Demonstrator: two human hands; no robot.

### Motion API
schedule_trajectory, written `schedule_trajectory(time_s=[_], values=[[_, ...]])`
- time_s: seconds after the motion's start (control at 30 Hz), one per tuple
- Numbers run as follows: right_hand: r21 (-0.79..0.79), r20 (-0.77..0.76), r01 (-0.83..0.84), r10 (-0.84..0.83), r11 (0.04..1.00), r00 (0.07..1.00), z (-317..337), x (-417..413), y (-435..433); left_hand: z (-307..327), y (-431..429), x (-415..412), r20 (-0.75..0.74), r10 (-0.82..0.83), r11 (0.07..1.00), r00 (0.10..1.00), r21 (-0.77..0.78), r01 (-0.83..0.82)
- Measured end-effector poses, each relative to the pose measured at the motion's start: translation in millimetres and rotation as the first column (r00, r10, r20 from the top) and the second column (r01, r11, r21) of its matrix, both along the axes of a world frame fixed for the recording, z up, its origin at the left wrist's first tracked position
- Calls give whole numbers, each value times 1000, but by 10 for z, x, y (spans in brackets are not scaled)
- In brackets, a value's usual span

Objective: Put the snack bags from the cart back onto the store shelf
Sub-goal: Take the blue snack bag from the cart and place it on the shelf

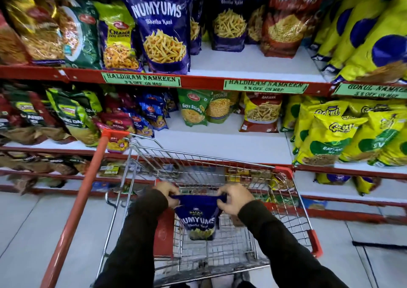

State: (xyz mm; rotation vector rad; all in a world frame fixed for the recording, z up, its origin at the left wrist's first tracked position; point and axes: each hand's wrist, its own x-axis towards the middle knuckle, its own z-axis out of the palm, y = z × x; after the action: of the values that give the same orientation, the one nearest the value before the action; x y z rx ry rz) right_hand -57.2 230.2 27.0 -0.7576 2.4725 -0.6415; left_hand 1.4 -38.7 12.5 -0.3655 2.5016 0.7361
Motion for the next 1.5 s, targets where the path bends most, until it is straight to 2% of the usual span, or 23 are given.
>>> schedule_trajectory(time_s=[0.23,0.5,0.67,0.8,0.9,1.0,1.07,1.17,1.27,1.4,1.5], values=[[-200,-89,57,-76,978,993,681,-285,-9,945,-138,-270,-130,-34,995,991,92,46],[-405,-308,20,-157,914,938,1692,-728,111,2106,-83,-662,-352,19,982,936,181,48],[-581,-408,-37,-252,813,878,2465,-1069,255,2898,30,-990,-556,30,965,831,232,121],[-664,-483,-85,-339,743,807,3112,-1355,375,3521,140,-1321,-740,41,973,672,182,142],[-775,-335,-22,-381,632,862,3491,-1611,399,3869,252,-1609,-818,82,967,570,204,153],[-838,-207,37,-380,544,902,3749,-1891,411,4055,320,-1897,-823,189,947,535,297,122],[-881,-49,128,-357,455,933,3841,-2086,388,4109,332,-2082,-811,263,928,523,360,93],[-898,192,310,-356,313,914,3895,-2344,326,4102,359,-2331,-779,380,886,499,461,45],[-886,320,398,-307,238,896,3888,-2573,264,4031,424,-2530,-756,493,831,430,556,24],[-885,417,448,-214,126,883,3872,-2802,172,3943,476,-2778,-655,684,691,322,723,2],[-873,479,486,-136,25,867,3851,-2905,116,3880,491,-2941,-476,834,500,278,866,-19]])
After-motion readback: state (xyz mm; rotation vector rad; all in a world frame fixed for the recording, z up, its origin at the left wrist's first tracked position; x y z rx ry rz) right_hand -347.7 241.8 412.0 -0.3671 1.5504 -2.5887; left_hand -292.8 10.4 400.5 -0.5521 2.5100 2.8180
